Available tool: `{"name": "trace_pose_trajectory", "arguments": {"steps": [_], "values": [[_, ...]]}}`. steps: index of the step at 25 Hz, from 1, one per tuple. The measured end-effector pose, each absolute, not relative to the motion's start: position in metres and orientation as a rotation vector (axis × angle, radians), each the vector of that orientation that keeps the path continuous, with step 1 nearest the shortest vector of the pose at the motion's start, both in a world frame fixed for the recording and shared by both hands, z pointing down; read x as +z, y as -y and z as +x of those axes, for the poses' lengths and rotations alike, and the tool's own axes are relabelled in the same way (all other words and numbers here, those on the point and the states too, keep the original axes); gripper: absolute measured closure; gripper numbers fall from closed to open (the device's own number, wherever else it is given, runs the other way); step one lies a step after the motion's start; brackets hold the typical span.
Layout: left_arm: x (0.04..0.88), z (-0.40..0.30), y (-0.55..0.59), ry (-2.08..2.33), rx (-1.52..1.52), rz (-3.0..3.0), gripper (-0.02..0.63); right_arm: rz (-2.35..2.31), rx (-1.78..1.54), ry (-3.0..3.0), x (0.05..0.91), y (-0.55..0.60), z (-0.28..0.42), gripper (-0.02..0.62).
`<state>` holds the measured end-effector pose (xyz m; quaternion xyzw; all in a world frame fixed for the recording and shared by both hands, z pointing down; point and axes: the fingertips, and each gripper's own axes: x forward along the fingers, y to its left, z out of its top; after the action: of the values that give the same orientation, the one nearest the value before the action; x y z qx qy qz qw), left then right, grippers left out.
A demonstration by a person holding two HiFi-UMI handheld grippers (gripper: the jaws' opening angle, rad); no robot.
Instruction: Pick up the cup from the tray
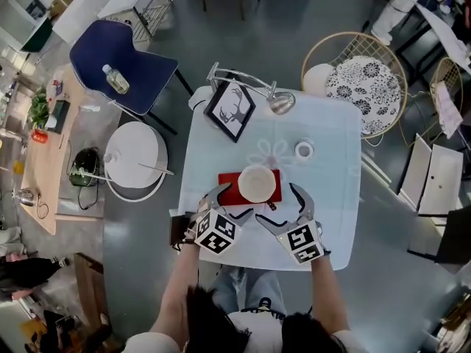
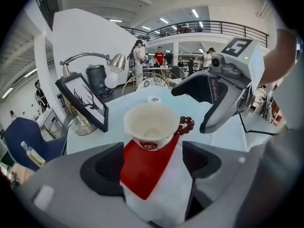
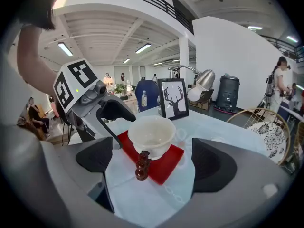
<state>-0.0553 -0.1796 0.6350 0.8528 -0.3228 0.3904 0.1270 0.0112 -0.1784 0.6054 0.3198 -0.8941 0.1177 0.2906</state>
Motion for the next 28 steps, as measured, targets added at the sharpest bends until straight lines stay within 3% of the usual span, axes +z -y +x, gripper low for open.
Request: {"name": "trace_pose_trajectory", "arguments": {"steps": [14,20,22,28], "values": [[0.650,-0.048,0.189,0.847,1.332,2.520,0.223,0.647,0.231,2.339,0.642,0.202,-0.004,0.071],[0.656,-0.045,0.197,0.798,1.475,2.519,0.239,0.526,0.196,2.319,0.650,0.206,-0.012,0.115],[0.656,-0.044,0.198,0.797,1.485,2.518,0.243,0.502,0.199,2.318,0.650,0.203,-0.014,0.169],[0.651,-0.043,0.201,0.796,1.447,2.519,0.287,0.497,0.207,2.317,0.650,0.204,-0.011,0.173]]}}
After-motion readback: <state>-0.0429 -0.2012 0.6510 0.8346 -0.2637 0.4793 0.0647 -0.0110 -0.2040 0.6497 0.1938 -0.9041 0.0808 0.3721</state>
